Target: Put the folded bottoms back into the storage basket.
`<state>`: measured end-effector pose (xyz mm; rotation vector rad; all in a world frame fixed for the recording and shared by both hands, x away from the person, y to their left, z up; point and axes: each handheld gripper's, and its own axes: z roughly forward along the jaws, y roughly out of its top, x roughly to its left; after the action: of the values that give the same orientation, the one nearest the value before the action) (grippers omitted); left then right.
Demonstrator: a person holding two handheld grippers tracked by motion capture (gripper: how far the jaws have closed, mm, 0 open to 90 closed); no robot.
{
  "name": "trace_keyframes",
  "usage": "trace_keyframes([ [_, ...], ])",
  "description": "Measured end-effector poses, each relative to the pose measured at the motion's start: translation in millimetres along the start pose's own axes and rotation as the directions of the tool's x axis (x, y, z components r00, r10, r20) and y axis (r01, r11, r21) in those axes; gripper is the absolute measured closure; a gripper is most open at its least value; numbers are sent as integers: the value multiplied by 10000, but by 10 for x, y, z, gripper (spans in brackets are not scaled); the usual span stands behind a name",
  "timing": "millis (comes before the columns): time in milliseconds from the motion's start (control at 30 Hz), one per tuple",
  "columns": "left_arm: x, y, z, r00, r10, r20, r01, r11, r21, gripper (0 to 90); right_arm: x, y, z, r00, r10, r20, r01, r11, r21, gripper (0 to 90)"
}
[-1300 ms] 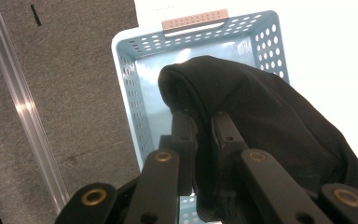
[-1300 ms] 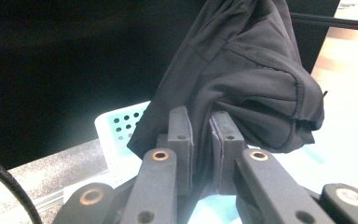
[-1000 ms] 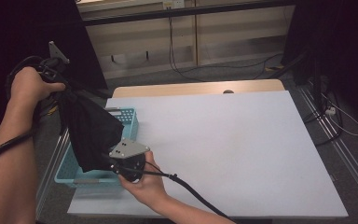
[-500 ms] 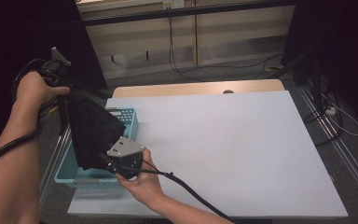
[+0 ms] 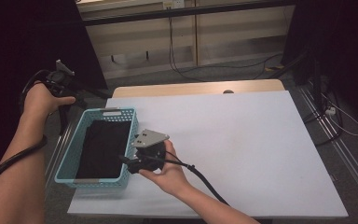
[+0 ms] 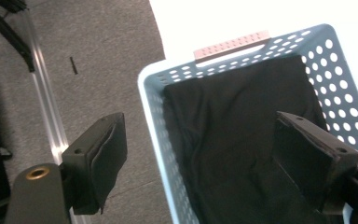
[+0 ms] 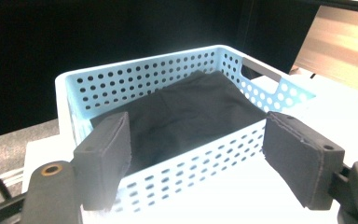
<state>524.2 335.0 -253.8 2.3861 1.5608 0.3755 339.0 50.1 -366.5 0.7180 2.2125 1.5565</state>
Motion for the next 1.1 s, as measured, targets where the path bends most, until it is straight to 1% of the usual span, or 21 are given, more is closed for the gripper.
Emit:
trace_keyframes([
  [33, 0, 0, 0, 10000, 0, 0, 0, 10000, 0, 186, 0, 0, 0, 10000, 0, 0, 0, 10000, 0, 221],
  [67, -25, -10, 15, 10000, 87, 0, -87, 9999, -122, 186, -47, -35, -45, 10000, -25, 12, 25, 10000, 67, 211],
  [133, -54, -20, 28, 9999, 109, 92, -107, 9996, -272, 185, -89, -61, -75, 10000, 73, -25, -73, 9999, 141, 196],
  [233, -90, -35, 49, 9994, 238, 233, -231, 9993, -295, 184, -166, -104, -127, 9999, 126, 49, -127, 9997, 188, 193],
  [400, -145, -52, 75, 9989, 354, 299, -344, 9988, -341, 181, -259, -158, -196, 9995, 289, 108, -292, 9991, 303, 178],
  [433, -166, -53, 79, 9988, 384, 307, -372, 9986, -385, 181, -272, -166, -210, 9997, 238, 109, -241, 9992, 310, 177],
  [467, -200, -52, 83, 9978, 569, 351, -554, 9976, -419, 180, -283, -172, -224, 9997, 224, 120, -227, 9992, 314, 175],
  [500, -200, -52, 83, 9978, 569, 351, -554, 9976, -419, 181, -283, -172, -224, 9997, 224, 120, -227, 9992, 314, 175],
  [533, -224, -54, 92, 9978, 516, 404, -497, 9977, -454, 181, -293, -179, -237, 9996, 230, 140, -235, 9992, 337, 173],
  [567, -258, -53, 104, 9976, 564, 396, -546, 9975, -450, 181, -319, -197, -264, 9995, 283, 124, -288, 9990, 338, 171],
  [600, -258, -53, 104, 9976, 564, 396, -546, 9975, -450, 181, -328, -206, -275, 9993, 340, 136, -345, 9988, 362, 171],
  [633, -290, -51, 117, 9971, 623, 440, -605, 9974, -402, 180, -336, -215, -285, 9993, 337, 164, -343, 9987, 371, 171],
  [700, -304, -49, 123, 9969, 629, 481, -611, 9975, -366, 180, -349, -236, -301, 9992, 398, 90, -401, 9986, 351, 171],
  [733, -312, -48, 126, 9962, 726, 478, -709, 9968, -361, 180, -351, -247, -307, 9991, 411, 107, -415, 9984, 386, 171],
  [767, -325, -47, 129, 9965, 674, 489, -657, 9972, -366, 179, -353, -256, -316, 9990, 415, 137, -420, 9983, 393, 171],
  [833, -348, -41, 125, 9963, 732, 455, -714, 9967, -385, 178, -359, -271, -331, 9991, 401, 100, -405, 9984, 406, 170],
  [900, -359, -43, 125, 9965, 683, 488, -665, 9971, -378, 177, -363, -278, -340, 9992, 367, 132, -372, 9984, 414, 170],
  [933, -366, -45, 124, 9965, 669, 508, -651, 9972, -376, 177, -366, -283, -347, 9990, 425, 104, -429, 9983, 402, 170],
  [1100, -420, -60, 140, 9956, 715, 598, -691, 9968, -407, 176, -379, -305, -387, 9990, 415, 177, -422, 9982, 431, 170],
])
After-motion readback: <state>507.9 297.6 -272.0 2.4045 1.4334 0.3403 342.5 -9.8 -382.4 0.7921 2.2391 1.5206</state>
